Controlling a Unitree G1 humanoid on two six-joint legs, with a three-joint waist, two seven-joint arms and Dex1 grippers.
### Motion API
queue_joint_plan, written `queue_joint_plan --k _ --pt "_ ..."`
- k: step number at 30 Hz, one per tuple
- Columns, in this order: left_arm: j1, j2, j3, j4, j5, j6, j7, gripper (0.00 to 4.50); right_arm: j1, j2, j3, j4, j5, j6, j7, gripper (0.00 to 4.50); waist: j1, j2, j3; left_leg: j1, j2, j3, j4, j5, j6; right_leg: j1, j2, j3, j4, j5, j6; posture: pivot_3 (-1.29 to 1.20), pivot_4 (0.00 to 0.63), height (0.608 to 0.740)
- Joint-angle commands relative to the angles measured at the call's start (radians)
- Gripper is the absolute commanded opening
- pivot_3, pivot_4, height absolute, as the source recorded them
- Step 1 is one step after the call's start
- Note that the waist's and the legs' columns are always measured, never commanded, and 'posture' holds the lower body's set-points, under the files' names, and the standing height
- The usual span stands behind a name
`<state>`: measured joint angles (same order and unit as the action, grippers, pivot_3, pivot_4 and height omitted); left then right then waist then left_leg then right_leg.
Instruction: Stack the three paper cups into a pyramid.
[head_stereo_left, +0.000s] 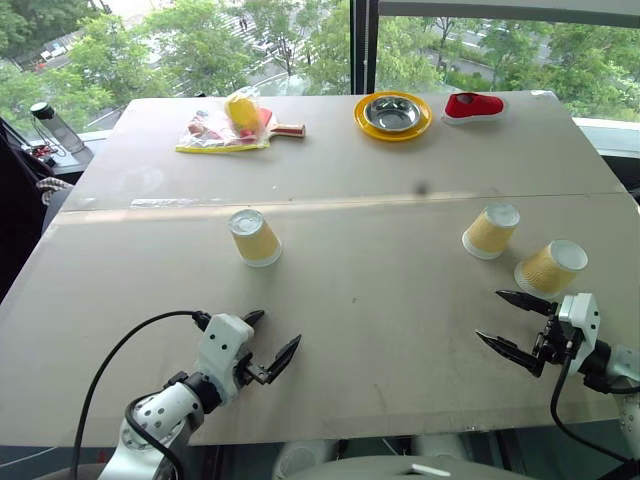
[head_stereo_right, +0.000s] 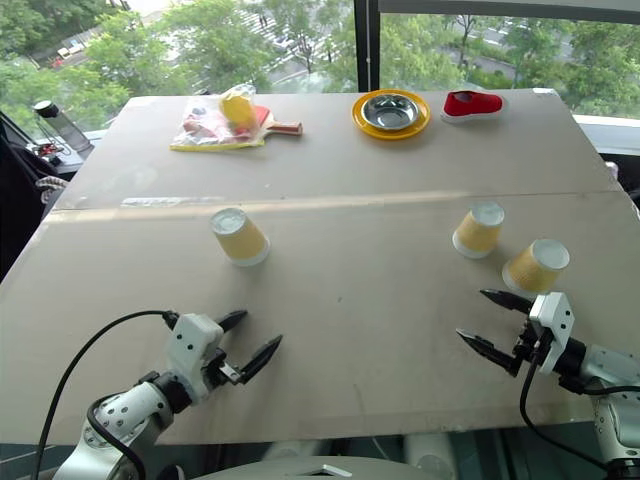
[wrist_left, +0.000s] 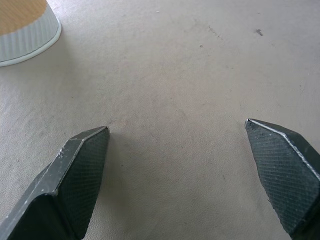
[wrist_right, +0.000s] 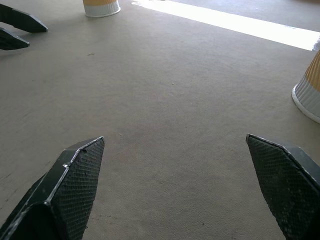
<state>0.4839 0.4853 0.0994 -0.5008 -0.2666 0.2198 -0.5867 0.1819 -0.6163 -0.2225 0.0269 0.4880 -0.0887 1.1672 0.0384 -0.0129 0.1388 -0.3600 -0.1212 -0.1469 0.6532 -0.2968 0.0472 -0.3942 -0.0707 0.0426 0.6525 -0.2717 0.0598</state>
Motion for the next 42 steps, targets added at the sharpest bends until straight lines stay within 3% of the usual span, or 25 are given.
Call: queue_joint_plan --k 1,24,27,33,36,42 --pt "-0.003 0.008 -0.004 -0.018 -0.001 -0.021 -0.014 4.46 0.013 -0.011 -0.028 -0.041 0.009 -0.014 -0.003 4.50 0.000 0.000 0.000 0.000 0.000 0.000 0.000 0.000 0.000 0.000 0.000 0.000 0.000 0.000 0.000 0.00 0.150 0.740" --pt "-0.080 0.011 -0.018 -0.004 -0.017 -0.026 -0.053 4.46 0.030 0.008 -0.031 -0.076 0.021 -0.023 -0.047 4.50 0.001 0.000 0.000 0.000 0.000 0.000 0.000 0.000 0.000 0.000 0.000 0.000 0.000 0.000 0.000 0.00 0.150 0.740" --pt "-0.141 0.046 -0.012 -0.059 -0.098 0.022 -0.113 4.46 0.029 0.028 -0.079 -0.091 0.047 -0.067 -0.066 4.50 0.002 0.000 0.000 0.000 0.000 0.000 0.000 0.000 0.000 0.000 0.000 -0.001 0.000 0.000 0.000 0.00 0.150 0.740" --pt "-0.332 0.133 -0.015 -0.135 -0.285 0.128 -0.230 4.46 -0.019 0.079 -0.204 -0.163 0.071 -0.145 -0.200 4.50 -0.002 0.000 0.000 0.000 0.000 0.000 0.000 0.000 0.000 0.000 0.000 -0.001 0.001 0.000 0.000 0.00 0.150 0.740" --pt "-0.431 0.159 -0.021 -0.141 -0.358 0.171 -0.267 4.46 -0.069 0.104 -0.272 -0.190 0.037 -0.156 -0.352 4.50 -0.010 0.001 0.000 0.000 0.000 0.000 0.000 0.000 0.000 -0.001 0.001 -0.001 0.001 0.000 0.000 0.00 0.150 0.740" --pt "-0.558 0.197 -0.043 -0.135 -0.451 0.240 -0.336 4.46 -0.089 0.099 -0.309 -0.201 -0.019 -0.018 -0.556 4.50 -0.021 0.001 0.000 0.000 0.000 0.000 0.000 0.000 0.000 -0.001 0.001 -0.001 0.001 0.000 0.000 0.00 0.150 0.740"
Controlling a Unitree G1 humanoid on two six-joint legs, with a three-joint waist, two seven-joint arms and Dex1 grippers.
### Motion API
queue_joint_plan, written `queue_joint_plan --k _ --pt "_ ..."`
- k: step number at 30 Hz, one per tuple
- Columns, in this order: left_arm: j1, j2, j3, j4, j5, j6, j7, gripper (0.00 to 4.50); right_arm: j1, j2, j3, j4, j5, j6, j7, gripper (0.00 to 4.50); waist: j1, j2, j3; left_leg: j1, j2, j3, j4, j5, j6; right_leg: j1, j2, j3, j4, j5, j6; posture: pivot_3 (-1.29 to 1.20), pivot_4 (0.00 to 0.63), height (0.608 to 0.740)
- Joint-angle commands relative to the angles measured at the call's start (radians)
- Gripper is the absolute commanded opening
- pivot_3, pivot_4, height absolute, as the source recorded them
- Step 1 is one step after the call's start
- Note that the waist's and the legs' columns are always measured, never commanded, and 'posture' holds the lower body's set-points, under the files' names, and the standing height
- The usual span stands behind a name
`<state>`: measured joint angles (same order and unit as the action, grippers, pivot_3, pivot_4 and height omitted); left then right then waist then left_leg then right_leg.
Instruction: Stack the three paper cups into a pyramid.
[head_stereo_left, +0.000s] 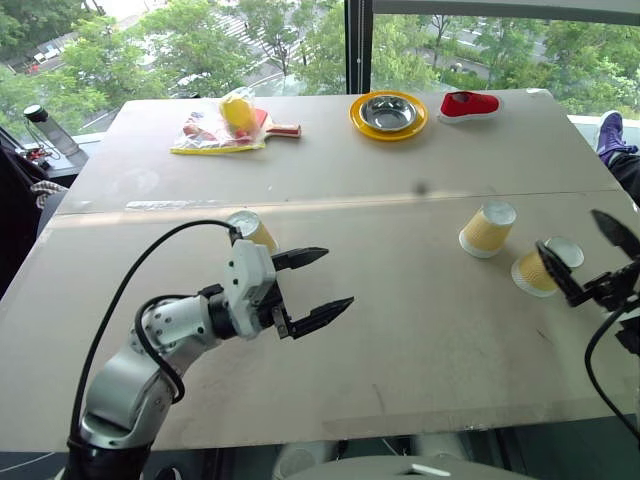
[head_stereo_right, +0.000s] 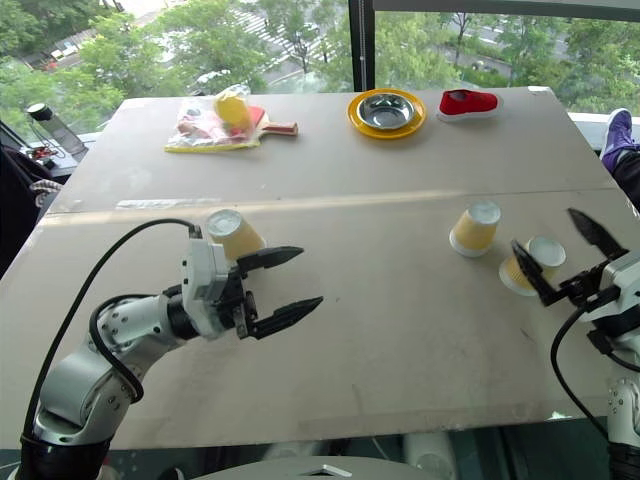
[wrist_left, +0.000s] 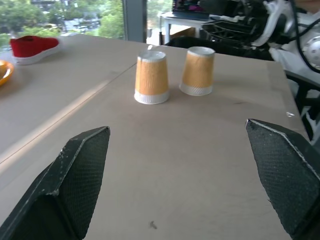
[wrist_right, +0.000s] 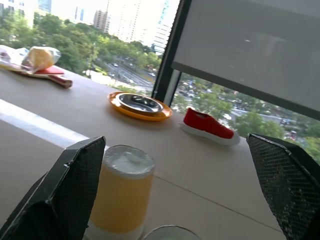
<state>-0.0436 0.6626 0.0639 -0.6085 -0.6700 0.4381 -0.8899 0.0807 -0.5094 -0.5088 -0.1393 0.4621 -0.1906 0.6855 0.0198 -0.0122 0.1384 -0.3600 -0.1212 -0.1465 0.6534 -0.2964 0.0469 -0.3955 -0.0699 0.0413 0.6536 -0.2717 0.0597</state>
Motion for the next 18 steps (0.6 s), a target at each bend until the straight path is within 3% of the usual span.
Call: queue_joint_plan --k 1,8,18 --pt "-0.051 0.027 -0.008 -0.024 -0.059 0.033 -0.042 4.46 0.026 -0.016 -0.008 -0.047 0.022 0.148 -0.084 4.50 -0.004 0.000 0.000 0.000 0.000 0.000 0.000 0.000 0.000 0.000 0.000 0.000 0.000 0.000 0.000 0.00 0.150 0.740" --pt "-0.117 0.080 0.022 0.001 -0.106 0.080 -0.083 4.46 0.092 -0.035 0.054 -0.090 0.062 0.316 -0.053 4.50 -0.009 0.000 0.000 0.000 0.000 0.000 0.000 0.000 0.000 0.000 0.000 0.003 0.000 0.000 0.000 0.00 0.150 0.740" --pt "-0.127 0.098 0.026 -0.030 -0.133 0.112 -0.077 4.46 0.059 -0.050 0.058 0.014 0.037 0.308 -0.021 4.50 -0.006 0.000 0.000 0.000 0.000 0.000 0.000 0.000 0.000 0.000 0.000 0.002 0.000 0.000 0.000 0.00 0.150 0.740"
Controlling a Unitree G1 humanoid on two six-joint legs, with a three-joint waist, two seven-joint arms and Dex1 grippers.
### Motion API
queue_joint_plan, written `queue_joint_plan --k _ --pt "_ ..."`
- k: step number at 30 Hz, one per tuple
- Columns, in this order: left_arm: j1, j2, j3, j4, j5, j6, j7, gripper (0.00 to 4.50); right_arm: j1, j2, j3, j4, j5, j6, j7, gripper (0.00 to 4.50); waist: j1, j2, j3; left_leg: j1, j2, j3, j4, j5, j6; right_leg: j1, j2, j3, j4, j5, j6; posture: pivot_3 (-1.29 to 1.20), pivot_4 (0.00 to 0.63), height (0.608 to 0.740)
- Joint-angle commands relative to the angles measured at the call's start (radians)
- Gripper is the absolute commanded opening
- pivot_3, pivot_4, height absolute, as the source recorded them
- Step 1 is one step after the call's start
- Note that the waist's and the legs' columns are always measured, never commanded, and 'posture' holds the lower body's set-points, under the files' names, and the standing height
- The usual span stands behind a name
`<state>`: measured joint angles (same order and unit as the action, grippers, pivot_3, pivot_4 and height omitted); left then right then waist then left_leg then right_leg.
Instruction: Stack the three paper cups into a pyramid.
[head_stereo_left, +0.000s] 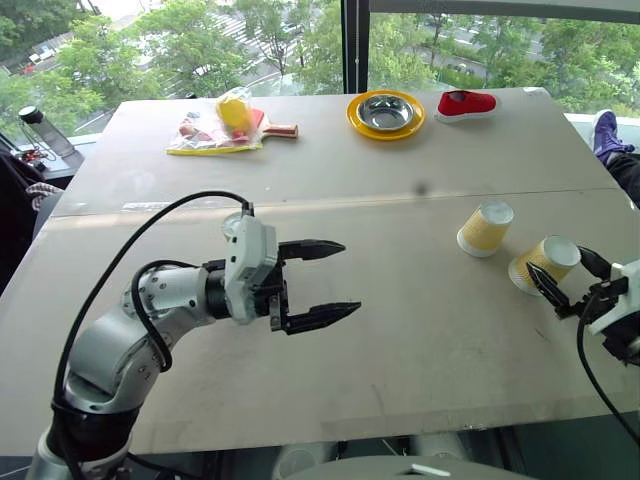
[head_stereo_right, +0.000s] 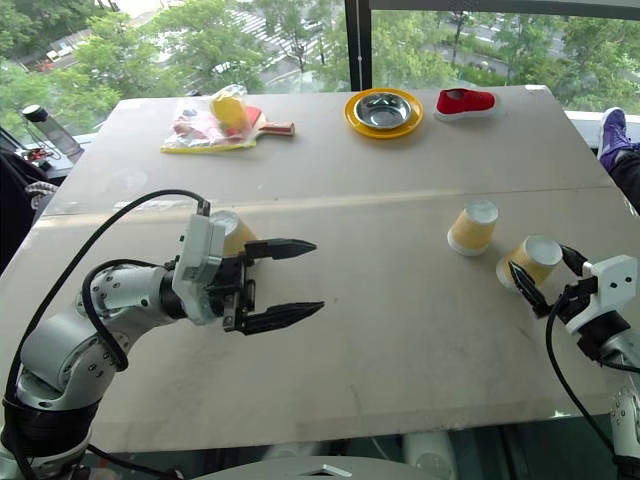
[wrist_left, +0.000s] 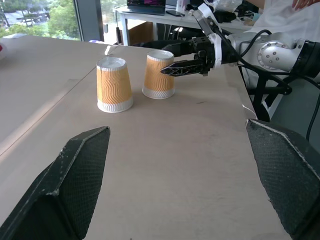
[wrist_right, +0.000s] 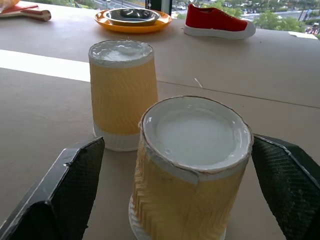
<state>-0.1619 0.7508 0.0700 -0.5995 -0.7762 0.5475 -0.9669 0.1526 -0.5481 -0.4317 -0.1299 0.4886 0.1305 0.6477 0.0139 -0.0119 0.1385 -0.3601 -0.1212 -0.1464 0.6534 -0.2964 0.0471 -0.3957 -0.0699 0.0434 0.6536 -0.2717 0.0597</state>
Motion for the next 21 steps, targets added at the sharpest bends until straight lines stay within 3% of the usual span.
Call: queue_joint_plan --k 1,2,5,8,14,18,21 --pt "-0.009 0.011 0.020 -0.041 -0.026 0.003 -0.001 4.46 -0.019 -0.010 -0.022 0.013 0.015 -0.014 0.020 4.50 0.000 0.000 0.000 0.000 0.000 0.000 0.000 0.000 0.000 0.000 0.000 0.000 0.000 0.000 0.000 0.00 0.150 0.740" --pt "-0.008 0.011 0.022 -0.042 -0.027 0.004 0.002 4.46 -0.024 -0.008 -0.025 0.018 0.021 -0.013 0.023 4.50 -0.001 0.000 0.000 0.000 0.000 0.000 0.000 0.000 0.000 0.000 0.000 0.000 0.000 0.000 0.000 0.00 0.150 0.740" --pt "-0.006 0.007 0.027 -0.048 -0.031 0.004 0.011 4.50 -0.033 -0.004 -0.034 0.028 0.041 -0.003 0.026 3.70 -0.001 0.000 0.000 0.000 0.000 0.000 0.000 0.000 0.000 0.000 0.000 0.000 0.000 0.000 0.000 0.00 0.150 0.740" --pt "0.005 0.007 0.033 -0.056 -0.036 0.004 0.020 4.50 -0.027 -0.008 -0.020 0.036 0.025 -0.022 0.042 2.33 0.000 0.000 0.000 0.000 0.000 0.000 0.000 0.000 0.000 0.000 0.000 0.000 0.000 0.000 0.000 0.00 0.150 0.740" --pt "0.148 0.011 0.097 -0.077 -0.023 -0.025 0.025 4.50 0.032 -0.003 0.032 -0.070 0.034 -0.038 0.109 2.33 -0.003 0.000 0.000 0.000 0.000 0.000 -0.001 0.000 0.000 -0.001 0.000 0.001 0.000 0.000 0.000 0.00 0.150 0.740" --pt "0.239 0.017 0.166 -0.079 -0.012 -0.043 0.030 4.50 0.088 -0.065 0.129 -0.194 0.050 0.049 0.195 2.33 -0.001 0.000 0.000 0.000 0.000 0.000 0.000 0.000 0.000 0.000 0.000 0.000 -0.001 0.000 0.000 0.00 0.150 0.740" --pt "0.264 -0.006 0.232 -0.050 -0.011 -0.052 0.081 4.50 0.005 -0.067 0.230 -0.253 0.055 0.120 0.180 2.33 -0.003 -0.001 -0.001 0.001 0.001 0.000 0.000 0.000 0.000 0.000 0.000 0.000 0.000 0.000 0.000 0.00 0.150 0.740"
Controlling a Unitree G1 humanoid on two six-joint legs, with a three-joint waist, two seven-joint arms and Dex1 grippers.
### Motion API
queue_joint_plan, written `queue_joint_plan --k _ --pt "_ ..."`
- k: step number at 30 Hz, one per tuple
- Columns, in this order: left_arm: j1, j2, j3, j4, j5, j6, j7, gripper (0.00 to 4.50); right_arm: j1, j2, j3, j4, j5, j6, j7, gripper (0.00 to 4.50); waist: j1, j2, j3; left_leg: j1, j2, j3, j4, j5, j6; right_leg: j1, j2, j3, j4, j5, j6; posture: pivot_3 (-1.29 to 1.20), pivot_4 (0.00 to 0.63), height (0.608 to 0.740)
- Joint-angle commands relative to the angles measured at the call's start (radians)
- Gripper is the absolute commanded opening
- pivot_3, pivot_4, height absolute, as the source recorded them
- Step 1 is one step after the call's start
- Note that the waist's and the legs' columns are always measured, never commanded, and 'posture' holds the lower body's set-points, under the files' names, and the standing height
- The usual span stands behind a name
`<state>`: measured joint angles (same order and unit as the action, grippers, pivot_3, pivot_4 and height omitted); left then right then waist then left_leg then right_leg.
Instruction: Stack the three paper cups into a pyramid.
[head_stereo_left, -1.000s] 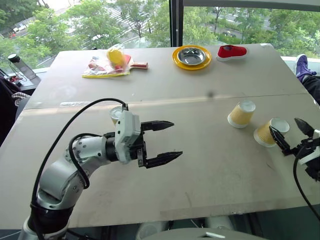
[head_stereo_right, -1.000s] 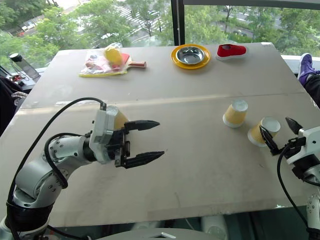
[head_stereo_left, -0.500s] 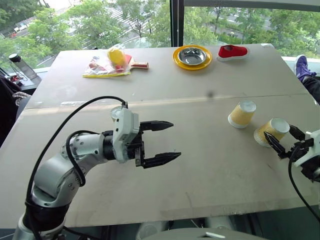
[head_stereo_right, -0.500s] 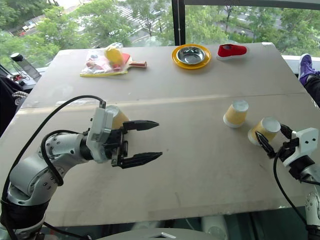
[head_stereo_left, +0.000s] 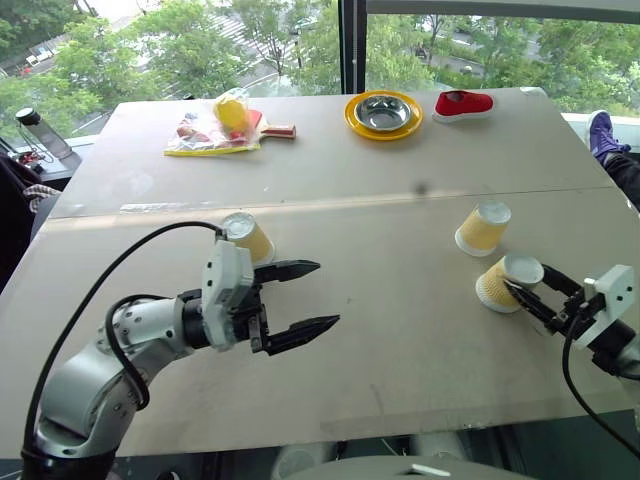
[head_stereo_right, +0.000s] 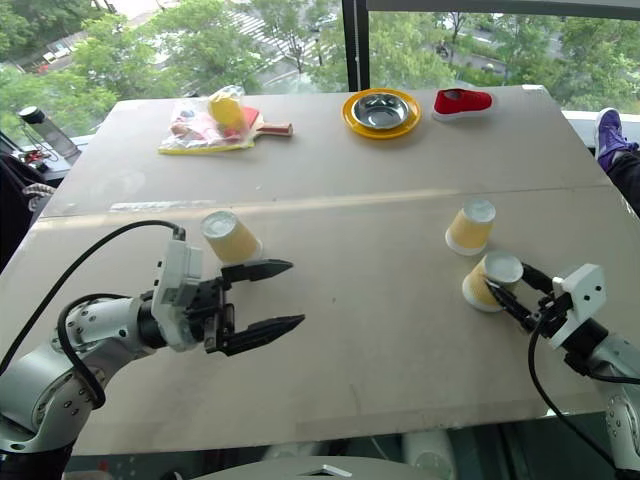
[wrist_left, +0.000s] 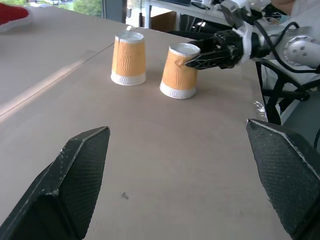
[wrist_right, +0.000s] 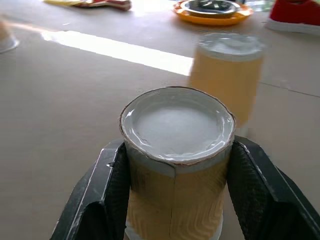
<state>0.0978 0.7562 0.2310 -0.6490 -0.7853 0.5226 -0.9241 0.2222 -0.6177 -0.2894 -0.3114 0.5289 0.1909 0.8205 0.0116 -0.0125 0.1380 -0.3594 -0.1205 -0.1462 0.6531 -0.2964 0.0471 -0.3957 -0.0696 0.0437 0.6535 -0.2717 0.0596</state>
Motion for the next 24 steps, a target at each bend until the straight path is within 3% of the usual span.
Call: queue_joint_plan --k 1,4,7,12,17,22,24 --pt "0.013 -0.021 0.093 0.022 0.008 -0.036 0.055 4.50 -0.120 0.014 0.139 -0.076 -0.007 0.078 -0.008 2.33 -0.002 -0.001 0.000 0.000 0.000 0.000 0.000 0.000 0.000 0.001 0.000 0.000 0.000 0.000 0.000 0.00 0.150 0.740" --pt "0.064 -0.038 0.171 0.095 0.052 -0.074 0.074 4.50 -0.416 0.153 0.371 0.017 -0.144 0.141 -0.093 2.33 -0.023 0.000 0.001 0.002 0.001 0.002 0.000 0.001 -0.001 0.001 0.001 0.000 0.003 0.001 -0.001 0.00 0.150 0.740" --pt "0.080 -0.047 0.211 0.112 0.061 -0.083 0.098 4.50 -0.628 0.272 0.518 0.178 -0.306 0.157 -0.188 2.33 -0.022 -0.003 0.001 0.002 0.002 0.001 -0.001 0.002 -0.003 -0.002 0.001 -0.003 0.004 0.002 -0.003 0.00 0.150 0.740" --pt "0.094 -0.059 0.250 0.110 0.043 -0.065 0.137 4.50 -0.819 0.446 0.557 0.399 -0.362 0.139 -0.262 2.33 -0.010 -0.004 0.000 -0.005 0.001 -0.001 0.000 0.002 -0.003 -0.007 -0.001 -0.006 0.002 0.002 -0.003 0.00 0.150 0.740" --pt "0.123 -0.062 0.247 0.092 0.050 -0.073 0.133 4.50 -0.904 0.521 0.564 0.536 -0.403 0.087 -0.270 2.33 -0.029 -0.004 0.000 -0.005 -0.001 -0.001 -0.001 0.001 -0.002 -0.008 -0.002 -0.012 0.001 0.002 -0.004 0.00 0.150 0.740" --pt "0.126 -0.074 0.216 0.077 0.037 -0.071 0.121 4.50 -0.897 0.524 0.528 0.524 -0.380 0.061 -0.240 4.31 -0.037 -0.003 0.001 -0.005 0.001 -0.001 -0.002 0.000 -0.003 -0.009 -0.002 -0.016 0.000 0.002 -0.004 0.00 0.150 0.740" --pt "0.126 -0.077 0.202 0.066 0.023 -0.065 0.110 4.50 -0.873 0.502 0.514 0.468 -0.381 0.068 -0.241 4.47 -0.039 -0.003 0.000 -0.004 0.001 0.000 -0.001 0.000 -0.003 -0.009 -0.002 -0.015 0.002 0.002 -0.004 0.00 0.150 0.740"
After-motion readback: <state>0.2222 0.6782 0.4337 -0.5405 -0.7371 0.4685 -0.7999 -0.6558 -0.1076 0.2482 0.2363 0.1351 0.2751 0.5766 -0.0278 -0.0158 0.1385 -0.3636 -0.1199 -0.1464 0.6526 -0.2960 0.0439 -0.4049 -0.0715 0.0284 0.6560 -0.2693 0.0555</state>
